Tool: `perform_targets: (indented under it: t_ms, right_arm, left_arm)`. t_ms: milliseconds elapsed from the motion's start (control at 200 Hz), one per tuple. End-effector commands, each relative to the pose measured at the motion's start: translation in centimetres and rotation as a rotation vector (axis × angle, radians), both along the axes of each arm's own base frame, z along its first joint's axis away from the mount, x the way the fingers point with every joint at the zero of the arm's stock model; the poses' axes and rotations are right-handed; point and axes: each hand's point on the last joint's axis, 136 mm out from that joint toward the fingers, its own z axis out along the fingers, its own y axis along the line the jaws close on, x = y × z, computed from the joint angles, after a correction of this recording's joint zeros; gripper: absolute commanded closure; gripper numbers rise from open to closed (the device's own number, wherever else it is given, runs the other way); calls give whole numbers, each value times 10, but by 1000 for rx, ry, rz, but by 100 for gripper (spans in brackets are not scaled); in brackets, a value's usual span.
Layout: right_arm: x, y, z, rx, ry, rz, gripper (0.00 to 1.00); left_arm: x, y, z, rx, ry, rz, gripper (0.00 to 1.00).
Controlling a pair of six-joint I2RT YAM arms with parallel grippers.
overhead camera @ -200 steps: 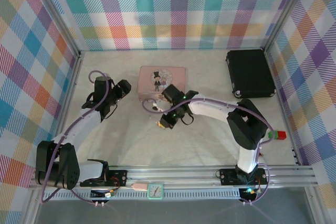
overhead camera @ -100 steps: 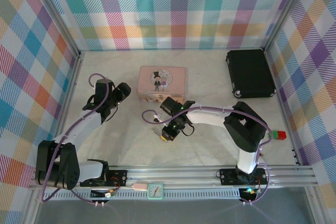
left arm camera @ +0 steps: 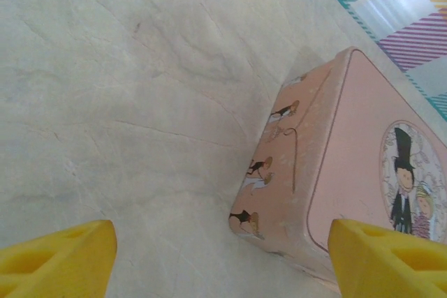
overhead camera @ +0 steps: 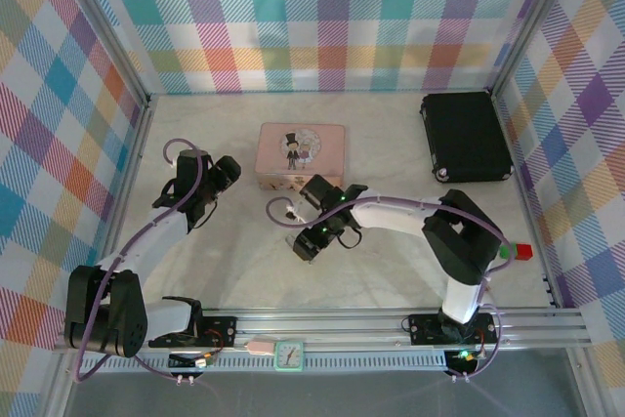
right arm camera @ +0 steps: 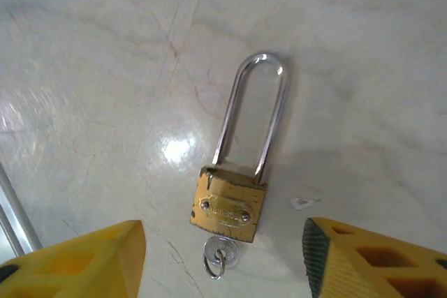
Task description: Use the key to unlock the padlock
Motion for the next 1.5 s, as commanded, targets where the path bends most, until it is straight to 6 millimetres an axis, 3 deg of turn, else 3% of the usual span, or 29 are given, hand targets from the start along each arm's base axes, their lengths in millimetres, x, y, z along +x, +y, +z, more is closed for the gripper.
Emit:
perform_targets:
  t_ms: [0,75,210,410,530,640,885,1035,1235,1495]
  right_arm:
    - [32,-3,38,92,-92,-86,29]
    - [53,-15,58,142,-129,-167,0]
    - [101,-62,84,191,-233,-369,1]
    - [164,-182,103,77,-488,-743,1]
    - [184,-249,100,-4,-612,-913,1]
    - [190,-290,84,-17,-660,-1013,1]
    - [205,-315,56,-5,-810,-1015,1]
    - [207,-331,35,63,-760,-1069,1]
    - [195,-334,36,213,-832,-1068,1]
    - [194,-333,34,194,-815,-1061,1]
  left_arm:
    - [-1,18,11,97,-17,30,21]
    - [0,27,15,162,-17,48,20]
    - [3,47,19,294,-15,98,20]
    - [10,68,15,454,-31,141,20]
    - [17,73,10,539,-51,130,20]
    - [19,81,2,618,-39,139,20]
    - [24,78,-18,697,-116,90,20]
    - [25,67,-35,685,-208,28,20]
    - [22,46,-51,658,-292,-90,20]
    - [29,46,-54,668,-270,-93,16]
